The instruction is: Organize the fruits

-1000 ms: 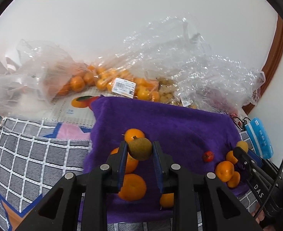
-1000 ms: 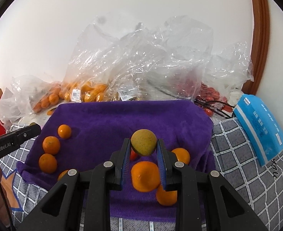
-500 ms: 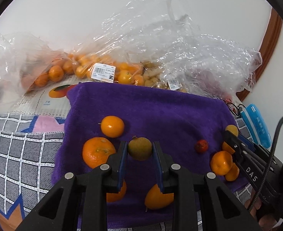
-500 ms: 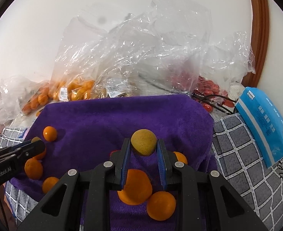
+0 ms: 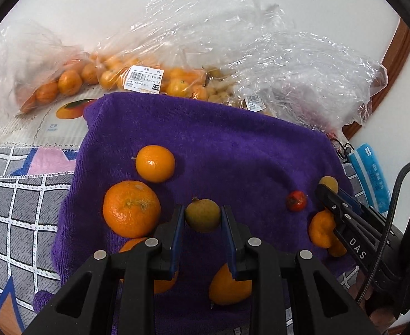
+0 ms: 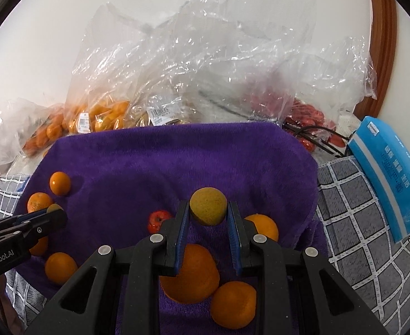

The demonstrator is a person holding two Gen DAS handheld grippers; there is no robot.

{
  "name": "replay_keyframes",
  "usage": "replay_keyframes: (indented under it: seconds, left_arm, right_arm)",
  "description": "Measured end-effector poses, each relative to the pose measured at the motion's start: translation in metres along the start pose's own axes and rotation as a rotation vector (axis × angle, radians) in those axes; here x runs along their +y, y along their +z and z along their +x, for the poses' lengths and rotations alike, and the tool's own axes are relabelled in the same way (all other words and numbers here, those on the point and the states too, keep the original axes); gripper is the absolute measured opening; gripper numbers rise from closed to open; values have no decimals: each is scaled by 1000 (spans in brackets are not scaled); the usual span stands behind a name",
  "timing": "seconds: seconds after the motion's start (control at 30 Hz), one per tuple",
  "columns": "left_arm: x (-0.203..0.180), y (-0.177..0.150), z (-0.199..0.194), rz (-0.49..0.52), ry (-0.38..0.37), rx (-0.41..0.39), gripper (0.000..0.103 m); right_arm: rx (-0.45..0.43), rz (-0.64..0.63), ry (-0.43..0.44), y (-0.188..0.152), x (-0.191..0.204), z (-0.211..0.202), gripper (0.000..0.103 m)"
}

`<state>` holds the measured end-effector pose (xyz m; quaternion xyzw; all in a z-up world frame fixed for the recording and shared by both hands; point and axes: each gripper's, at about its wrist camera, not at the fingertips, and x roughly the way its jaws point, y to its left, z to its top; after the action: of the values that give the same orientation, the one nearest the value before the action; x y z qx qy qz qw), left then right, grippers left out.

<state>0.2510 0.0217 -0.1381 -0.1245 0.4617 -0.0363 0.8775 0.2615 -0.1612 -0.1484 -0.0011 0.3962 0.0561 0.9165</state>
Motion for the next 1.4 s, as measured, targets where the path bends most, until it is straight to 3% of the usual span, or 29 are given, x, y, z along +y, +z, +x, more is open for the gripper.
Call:
replay_keyframes:
  seconds: [0.8, 1.07, 1.2, 1.4]
  left_arm:
    - [-4, -2, 2, 16, 19, 12, 26]
    - [-5, 0, -14, 15, 19, -8, 33]
    - [-9, -4, -31, 25, 13, -30, 47]
    - [-12, -17, -65, 33, 31, -69, 55]
  right_arm:
    - [-30, 5, 5, -3, -1, -4, 31]
    - [-24, 4, 9, -3, -2, -15, 37]
    - [-15, 17, 4, -3, -2, -26, 39]
    - [-10, 51, 3, -8, -1, -60, 41]
